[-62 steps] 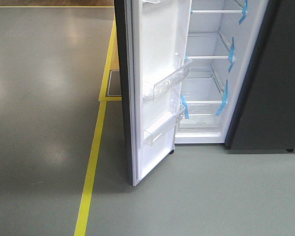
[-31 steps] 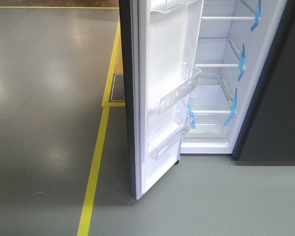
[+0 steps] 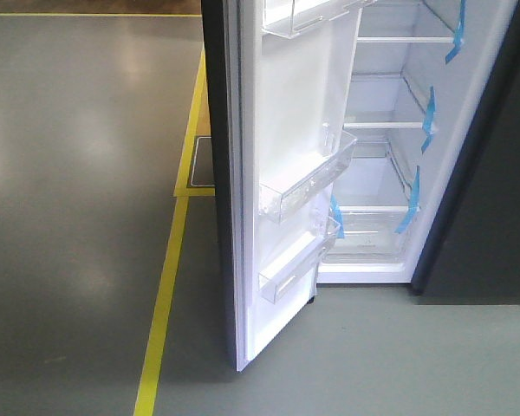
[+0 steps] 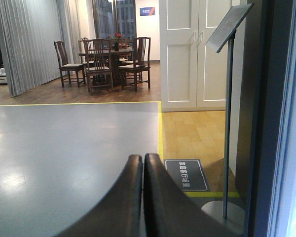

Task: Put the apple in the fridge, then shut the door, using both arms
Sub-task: 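Approach the refrigerator door bins, keeping the apple in the right gripper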

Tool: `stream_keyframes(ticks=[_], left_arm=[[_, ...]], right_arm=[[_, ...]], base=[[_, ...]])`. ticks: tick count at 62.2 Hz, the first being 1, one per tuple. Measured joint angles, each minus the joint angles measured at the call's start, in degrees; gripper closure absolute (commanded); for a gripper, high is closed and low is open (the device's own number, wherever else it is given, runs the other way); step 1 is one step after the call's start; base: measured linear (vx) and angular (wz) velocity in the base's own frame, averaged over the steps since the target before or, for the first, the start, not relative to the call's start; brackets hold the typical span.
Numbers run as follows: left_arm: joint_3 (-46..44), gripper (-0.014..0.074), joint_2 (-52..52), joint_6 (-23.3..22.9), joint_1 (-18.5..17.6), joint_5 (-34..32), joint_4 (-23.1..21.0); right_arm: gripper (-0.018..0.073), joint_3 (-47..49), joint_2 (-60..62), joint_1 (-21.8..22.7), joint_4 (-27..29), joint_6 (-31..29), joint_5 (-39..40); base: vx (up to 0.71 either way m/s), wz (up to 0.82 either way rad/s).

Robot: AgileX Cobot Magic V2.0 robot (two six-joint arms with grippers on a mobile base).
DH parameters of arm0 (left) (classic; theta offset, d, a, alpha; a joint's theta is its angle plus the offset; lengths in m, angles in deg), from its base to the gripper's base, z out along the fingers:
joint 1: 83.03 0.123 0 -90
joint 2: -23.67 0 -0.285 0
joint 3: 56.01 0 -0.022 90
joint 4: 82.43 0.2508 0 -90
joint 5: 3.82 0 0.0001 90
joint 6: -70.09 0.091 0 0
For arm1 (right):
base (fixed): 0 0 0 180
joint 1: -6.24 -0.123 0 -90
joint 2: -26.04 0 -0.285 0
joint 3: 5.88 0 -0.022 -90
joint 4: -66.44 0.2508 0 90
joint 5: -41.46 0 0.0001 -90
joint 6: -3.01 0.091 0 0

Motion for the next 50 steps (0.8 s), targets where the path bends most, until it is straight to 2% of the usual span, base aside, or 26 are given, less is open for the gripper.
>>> stream_keyframes(ticks=[50], left_arm=[[0.0,0.0603,0.0,0.0,0.0,0.0,0.0]], right_arm=[[0.0566,0.0,0.0,0.0,0.0,0.0,0.0]], base=[[0.12,-0.02]])
